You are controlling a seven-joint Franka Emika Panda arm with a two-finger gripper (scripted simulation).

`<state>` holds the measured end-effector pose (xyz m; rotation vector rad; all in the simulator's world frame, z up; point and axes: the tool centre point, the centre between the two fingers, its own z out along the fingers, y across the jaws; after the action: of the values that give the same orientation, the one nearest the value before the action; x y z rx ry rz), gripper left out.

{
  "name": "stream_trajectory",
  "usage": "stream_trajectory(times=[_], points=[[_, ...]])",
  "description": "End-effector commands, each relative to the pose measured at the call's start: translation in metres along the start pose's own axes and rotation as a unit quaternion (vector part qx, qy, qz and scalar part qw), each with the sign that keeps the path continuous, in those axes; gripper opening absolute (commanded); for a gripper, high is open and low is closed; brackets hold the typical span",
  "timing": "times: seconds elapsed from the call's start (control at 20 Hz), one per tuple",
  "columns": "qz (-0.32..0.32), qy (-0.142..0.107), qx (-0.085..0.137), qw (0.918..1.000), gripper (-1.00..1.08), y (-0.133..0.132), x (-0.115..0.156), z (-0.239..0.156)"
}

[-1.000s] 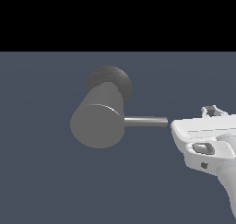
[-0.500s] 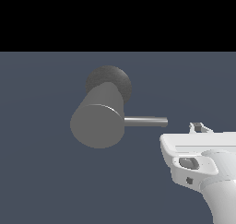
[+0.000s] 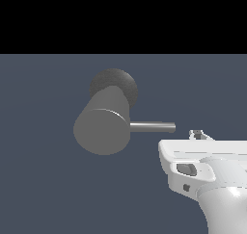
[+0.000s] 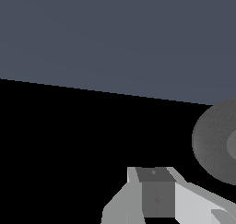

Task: Turn on the faucet by rotating a designated handle.

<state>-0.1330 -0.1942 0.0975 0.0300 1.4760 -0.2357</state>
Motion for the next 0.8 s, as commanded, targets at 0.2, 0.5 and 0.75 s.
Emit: stream_trajectory(times=[0.2, 0.5, 0.75], points=[[0.016, -0.008, -0.026, 0.9995, -1.00, 0.026, -0.010, 0.003], [0.024, -0.006, -0.050, 0.9985, -1.00, 0.051, -0.014, 0.002], [0.040, 0.012, -0.061, 0.9973, -1.00, 0.071, -0.007, -0.005]])
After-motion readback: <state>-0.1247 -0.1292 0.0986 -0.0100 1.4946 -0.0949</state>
